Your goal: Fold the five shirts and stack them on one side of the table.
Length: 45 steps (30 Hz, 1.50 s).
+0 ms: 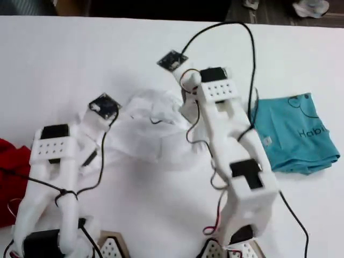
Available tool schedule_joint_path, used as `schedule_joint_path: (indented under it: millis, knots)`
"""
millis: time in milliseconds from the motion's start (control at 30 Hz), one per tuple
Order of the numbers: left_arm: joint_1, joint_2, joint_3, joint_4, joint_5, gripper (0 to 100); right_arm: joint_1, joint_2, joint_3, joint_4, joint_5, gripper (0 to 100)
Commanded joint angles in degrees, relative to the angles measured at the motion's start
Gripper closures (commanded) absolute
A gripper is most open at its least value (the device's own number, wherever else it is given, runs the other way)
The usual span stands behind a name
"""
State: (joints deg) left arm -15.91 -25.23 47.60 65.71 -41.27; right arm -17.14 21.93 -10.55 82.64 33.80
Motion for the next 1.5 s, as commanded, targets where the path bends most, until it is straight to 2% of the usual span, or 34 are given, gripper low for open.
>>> schedule_joint_path:
  millis: [0, 167, 467, 633, 1067, 1167, 1367, 1467]
  knots:
    - [-0.2, -0.7, -0.2, -0.8, 0.3, 97, -0.1, 2.9, -4.0, 4.2, 0.3, 90.0]
    - [0.0, -0.7, -0.4, -0.8, 0.3, 97, 1.8, 1.6, -4.2, 9.2, 2.8, 90.0]
    - [0.0, -0.7, -0.5, -0.8, 0.3, 97, 8.3, -4.2, -4.4, 11.0, 4.4, 89.8]
    - [0.1, -0.7, -0.7, -1.2, 0.3, 97, 7.4, -4.4, -4.3, 9.8, 5.2, 89.7]
    - [0.1, -0.7, -0.2, -1.9, 0.3, 97, 5.9, 6.8, -4.6, 7.0, 5.5, 89.6]
    - [0.1, -0.7, -0.2, -1.8, 0.3, 97, 6.0, 6.8, -4.9, 7.3, 5.5, 89.6]
    - [0.1, -0.7, -0.2, -1.8, 0.3, 97, 9.0, 7.4, -14.6, 12.8, 5.5, 89.5]
    - [0.1, -0.7, -0.2, -1.9, 0.3, 97, 9.5, 7.4, -13.0, 13.1, 5.5, 85.8]
